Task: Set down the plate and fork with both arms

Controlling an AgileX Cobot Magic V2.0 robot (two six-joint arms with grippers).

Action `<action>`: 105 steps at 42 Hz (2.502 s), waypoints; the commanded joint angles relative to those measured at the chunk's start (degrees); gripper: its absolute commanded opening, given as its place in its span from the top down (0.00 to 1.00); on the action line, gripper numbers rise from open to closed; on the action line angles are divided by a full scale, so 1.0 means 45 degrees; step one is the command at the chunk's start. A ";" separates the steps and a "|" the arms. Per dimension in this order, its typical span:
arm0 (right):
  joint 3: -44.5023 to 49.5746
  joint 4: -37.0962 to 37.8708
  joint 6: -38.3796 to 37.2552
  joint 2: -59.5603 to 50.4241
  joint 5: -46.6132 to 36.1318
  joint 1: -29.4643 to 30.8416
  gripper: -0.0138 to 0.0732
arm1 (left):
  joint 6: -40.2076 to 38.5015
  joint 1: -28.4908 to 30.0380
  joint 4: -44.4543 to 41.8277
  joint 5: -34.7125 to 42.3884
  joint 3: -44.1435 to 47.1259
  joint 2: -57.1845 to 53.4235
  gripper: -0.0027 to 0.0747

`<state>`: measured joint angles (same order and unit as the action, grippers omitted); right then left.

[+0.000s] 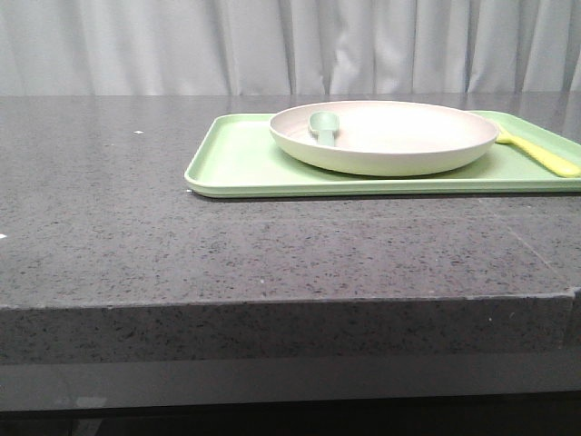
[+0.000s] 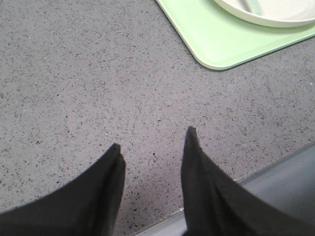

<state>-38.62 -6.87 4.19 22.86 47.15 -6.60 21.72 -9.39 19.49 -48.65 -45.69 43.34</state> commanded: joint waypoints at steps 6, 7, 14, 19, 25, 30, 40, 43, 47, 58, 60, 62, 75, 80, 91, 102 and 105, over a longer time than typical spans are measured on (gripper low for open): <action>-0.0311 -0.0076 0.0140 0.0111 -0.1047 0.0002 0.47 | -0.0015 0.0012 0.0133 0.0834 -0.0330 -0.0025 0.66; -0.0311 -0.0076 0.0140 0.0111 -0.1047 0.0002 0.49 | -0.0015 0.0012 0.0133 0.0834 -0.0330 -0.0025 0.67; -0.0311 -0.0076 0.0140 0.0111 -0.1022 0.0002 0.75 | -0.0258 0.0012 0.0108 0.1116 -0.0330 -0.0001 0.86; -0.0311 -0.0076 0.0140 0.0111 -0.0983 0.0002 0.93 | -0.0281 0.0012 0.0108 0.1262 -0.0330 -0.0001 0.99; -0.0311 -0.0119 0.0140 0.0111 -0.0953 0.0002 0.92 | -0.0348 0.0012 0.0108 0.1642 -0.0330 -0.0001 0.99; -0.0328 -0.0152 0.0140 0.0111 -0.1040 0.0002 0.92 | -0.0348 0.0012 0.0108 0.1659 -0.0330 -0.0001 0.99; -0.0328 -0.0152 0.0140 0.0111 -0.1083 0.0002 0.92 | -0.0348 0.0012 0.0108 0.1659 -0.0330 -0.0001 0.99; -0.0328 -0.0152 0.0140 0.0111 -0.1083 0.0002 0.92 | -0.0348 0.0012 0.0108 0.1659 -0.0330 -0.0001 0.99; -0.0328 -0.0152 0.0140 0.0111 -0.1083 0.0002 0.92 | -0.0348 -0.0148 0.0134 0.1861 -0.0132 -0.0384 0.99; -0.0328 -0.0152 0.0140 0.0111 -0.0955 0.0002 0.92 | -0.0348 0.1188 -0.0041 0.2340 0.1583 -0.4390 0.99; -0.0328 -0.0152 0.0140 0.0111 -0.0955 0.0002 0.92 | -0.0348 0.1479 -0.0075 0.2368 0.1874 -0.5213 0.99; -0.0328 -0.0152 0.0140 0.0111 -0.0955 0.0002 0.92 | -0.0348 0.1720 -0.0282 0.2420 0.2086 -0.5931 0.99; -0.0328 -0.0152 0.0140 0.0111 -0.0946 0.0002 0.92 | -0.1037 0.2303 -0.1436 0.5004 0.4491 -0.8293 0.99; -0.0328 -0.0152 0.0140 0.0111 -0.0941 0.0002 0.92 | -0.4677 0.2303 -0.4142 0.6623 0.6160 -0.8530 0.99; -0.0328 -0.0152 0.0140 0.0111 -0.0908 0.0002 0.92 | -0.5950 0.2303 -0.4949 0.9760 0.8954 -0.9639 0.99; -0.0328 -0.0152 0.0140 0.0111 -0.0903 0.0002 0.92 | -0.6791 0.2303 -0.4949 1.0811 1.0277 -1.0002 0.99; -0.0328 -0.0152 0.0140 0.0111 -0.0892 0.0002 0.92 | -0.6791 0.2278 -0.4949 1.0811 1.0277 -1.0002 0.99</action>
<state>-38.50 -7.32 4.27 22.86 47.03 -6.60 -7.99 1.00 -2.65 -5.89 0.34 -0.32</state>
